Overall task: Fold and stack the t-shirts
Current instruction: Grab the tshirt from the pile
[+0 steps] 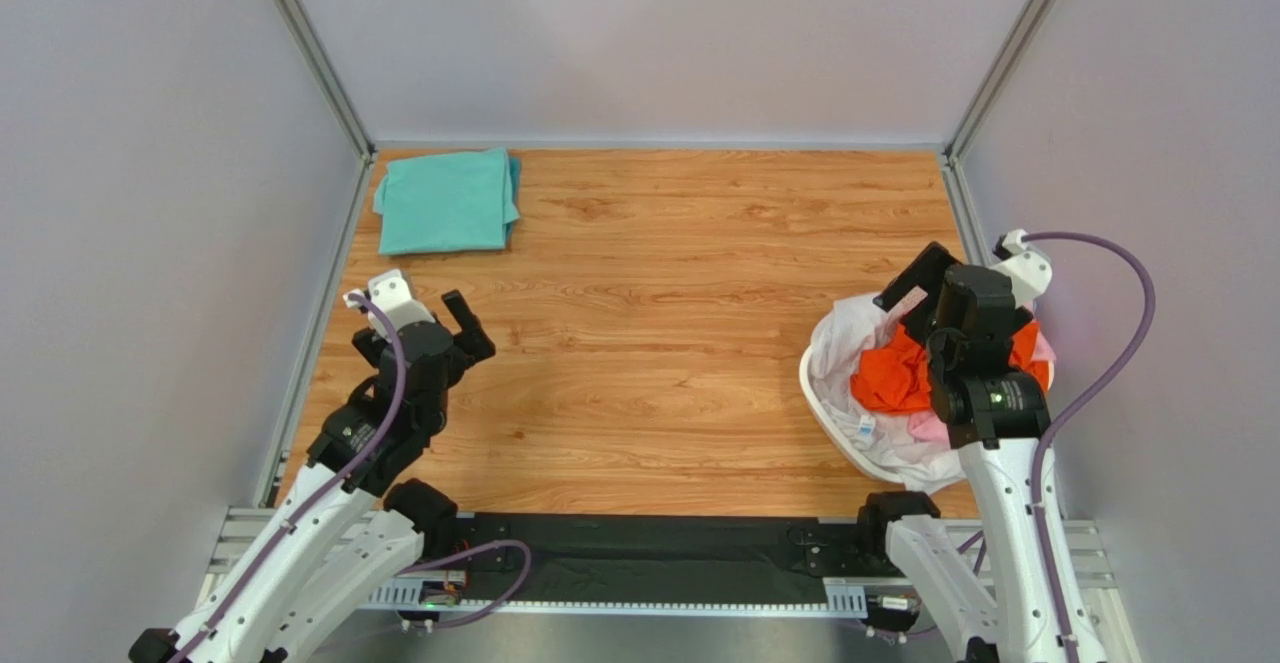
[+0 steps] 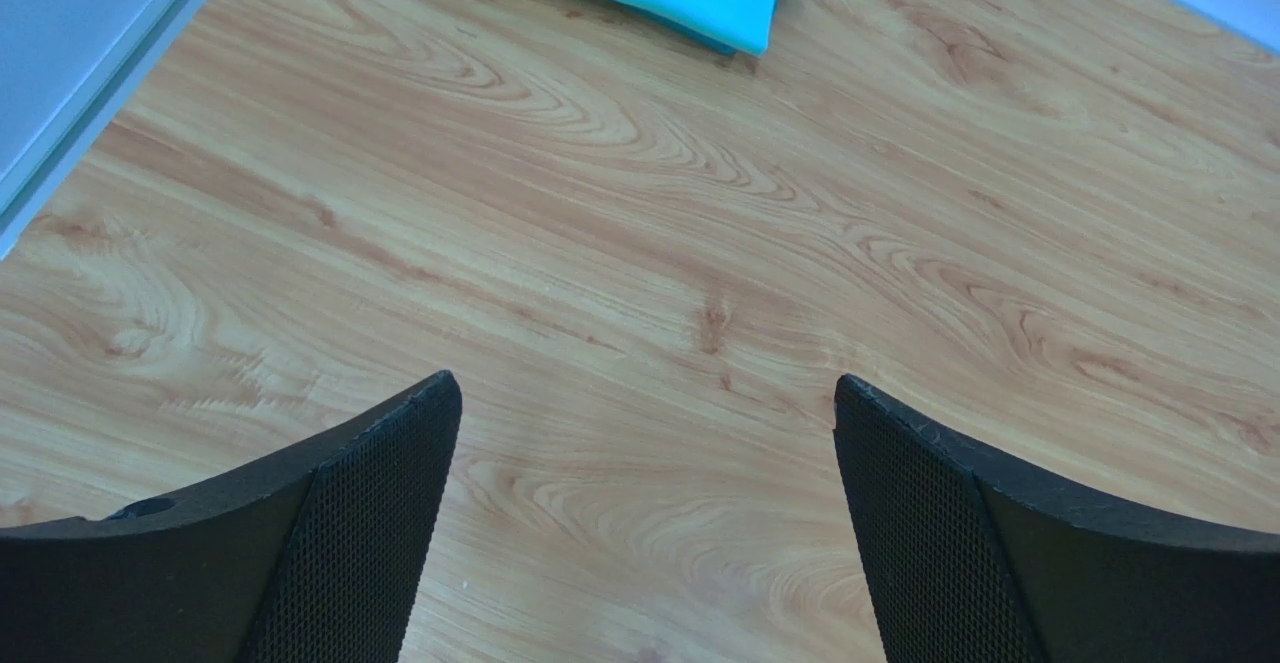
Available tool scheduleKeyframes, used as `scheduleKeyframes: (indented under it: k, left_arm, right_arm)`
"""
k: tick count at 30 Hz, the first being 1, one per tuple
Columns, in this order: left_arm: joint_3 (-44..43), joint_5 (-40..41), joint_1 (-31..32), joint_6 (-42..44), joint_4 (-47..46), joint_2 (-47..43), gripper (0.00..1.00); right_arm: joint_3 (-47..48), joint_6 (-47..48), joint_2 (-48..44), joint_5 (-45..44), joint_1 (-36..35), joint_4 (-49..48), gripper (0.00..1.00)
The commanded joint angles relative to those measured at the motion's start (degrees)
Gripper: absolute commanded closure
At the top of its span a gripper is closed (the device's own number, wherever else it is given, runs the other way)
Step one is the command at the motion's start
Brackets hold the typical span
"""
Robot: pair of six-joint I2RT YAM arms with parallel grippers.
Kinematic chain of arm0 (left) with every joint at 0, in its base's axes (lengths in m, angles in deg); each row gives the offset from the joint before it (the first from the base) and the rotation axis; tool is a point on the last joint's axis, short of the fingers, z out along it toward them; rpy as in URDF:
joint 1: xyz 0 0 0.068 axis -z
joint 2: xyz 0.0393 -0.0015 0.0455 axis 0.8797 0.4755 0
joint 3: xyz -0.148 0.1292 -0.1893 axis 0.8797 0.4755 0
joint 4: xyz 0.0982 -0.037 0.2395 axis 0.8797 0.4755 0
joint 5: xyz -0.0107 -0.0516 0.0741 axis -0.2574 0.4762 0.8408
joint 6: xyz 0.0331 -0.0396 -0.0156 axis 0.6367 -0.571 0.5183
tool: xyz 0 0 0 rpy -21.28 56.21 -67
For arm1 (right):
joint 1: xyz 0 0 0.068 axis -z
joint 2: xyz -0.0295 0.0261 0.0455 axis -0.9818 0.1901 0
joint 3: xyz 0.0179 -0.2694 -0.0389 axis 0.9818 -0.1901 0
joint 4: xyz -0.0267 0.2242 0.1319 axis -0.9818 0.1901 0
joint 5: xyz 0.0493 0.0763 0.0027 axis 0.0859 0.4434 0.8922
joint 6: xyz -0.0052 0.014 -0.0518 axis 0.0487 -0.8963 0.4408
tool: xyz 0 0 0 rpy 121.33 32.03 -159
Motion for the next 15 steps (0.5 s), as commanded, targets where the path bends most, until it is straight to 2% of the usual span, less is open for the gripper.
scheduleKeyframes:
  k: [1,3,7,10,15]
  left_arm:
    - [-2.21,-1.60,-0.05,-1.61,0.80,0.07,0.00]
    - [-1.59,-5.81,-0.05,1.54,-1.48,0.07,0.00]
    - [-1.59,-7.66,-0.05,0.24,-2.28,0.78,0.00]
    - [-1.41,-8.11,-0.05,0.76,-2.37,0.78,0.00]
    - [-1.33,-7.58,0.03,0.85,-2.10,0.08,0.00]
  right_arm:
    - [2.05,0.84,-1.69,-5.64,-0.02,6.53,0.00]
    - [2.84,0.40,-1.43,-9.33,-0.02,9.00,0.00]
    - [3.72,-0.21,1.90,-12.42,0.59,13.22,0.00]
    - [3.54,-0.48,6.12,-11.37,1.65,13.06,0.00]
    - [1.96,-1.62,13.59,-10.31,8.05,10.69,0.00]
